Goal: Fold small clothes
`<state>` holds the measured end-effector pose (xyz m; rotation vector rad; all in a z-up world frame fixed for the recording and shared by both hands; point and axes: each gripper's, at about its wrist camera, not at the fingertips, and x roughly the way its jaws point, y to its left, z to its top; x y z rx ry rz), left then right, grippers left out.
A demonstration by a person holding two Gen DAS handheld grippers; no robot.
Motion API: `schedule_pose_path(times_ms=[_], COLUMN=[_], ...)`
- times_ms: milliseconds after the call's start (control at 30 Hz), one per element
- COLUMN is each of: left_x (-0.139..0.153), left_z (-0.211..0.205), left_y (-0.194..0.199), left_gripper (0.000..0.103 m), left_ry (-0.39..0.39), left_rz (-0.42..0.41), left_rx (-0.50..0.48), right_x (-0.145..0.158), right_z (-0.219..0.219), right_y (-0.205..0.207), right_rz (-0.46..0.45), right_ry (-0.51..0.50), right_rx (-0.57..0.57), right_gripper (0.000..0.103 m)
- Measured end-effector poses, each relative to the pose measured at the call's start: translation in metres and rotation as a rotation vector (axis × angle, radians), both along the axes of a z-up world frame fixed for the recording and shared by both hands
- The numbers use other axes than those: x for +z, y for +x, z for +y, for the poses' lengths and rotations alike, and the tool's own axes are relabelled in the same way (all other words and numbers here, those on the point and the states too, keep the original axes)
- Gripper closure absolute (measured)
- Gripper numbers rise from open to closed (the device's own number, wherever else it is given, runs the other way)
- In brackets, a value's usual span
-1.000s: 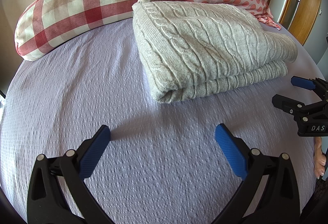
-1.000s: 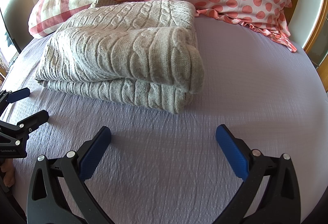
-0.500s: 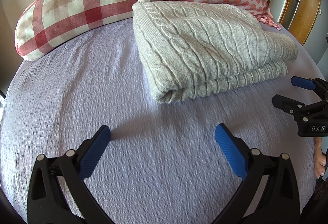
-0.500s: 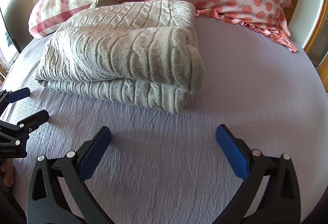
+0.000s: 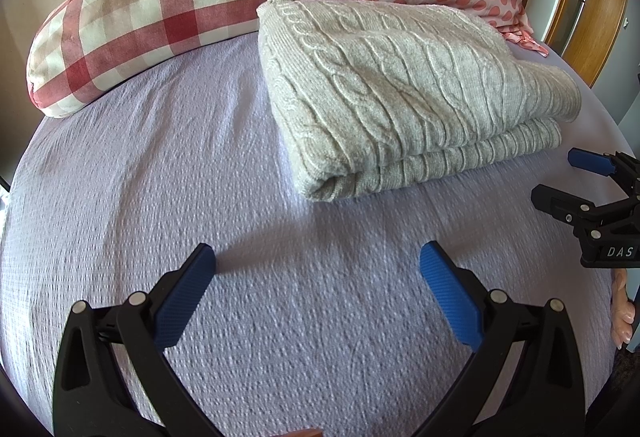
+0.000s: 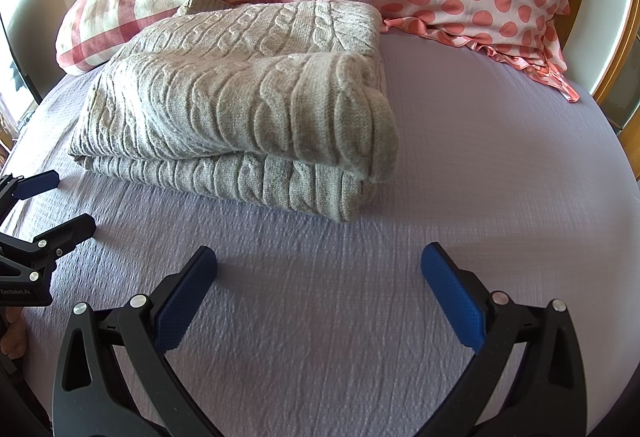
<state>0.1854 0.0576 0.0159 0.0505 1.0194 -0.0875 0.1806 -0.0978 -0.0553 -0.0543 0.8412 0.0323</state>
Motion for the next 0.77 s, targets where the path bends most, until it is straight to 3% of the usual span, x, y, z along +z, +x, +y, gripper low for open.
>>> schedule_pose_path(times_ms=[767], left_x=[-0.0005], left_z=[-0.0015], left_y=[0.0017], left_gripper=[0.002], left_ry=[0.001], left_rz=[-0.006], left_rx=[0.001], right_x=[0.0000], right_z=[0.0002], right_y=[0.0001], right_rz=[0.000], right_ry=[0.000], right_rx=[-0.001], right_gripper=[0.001])
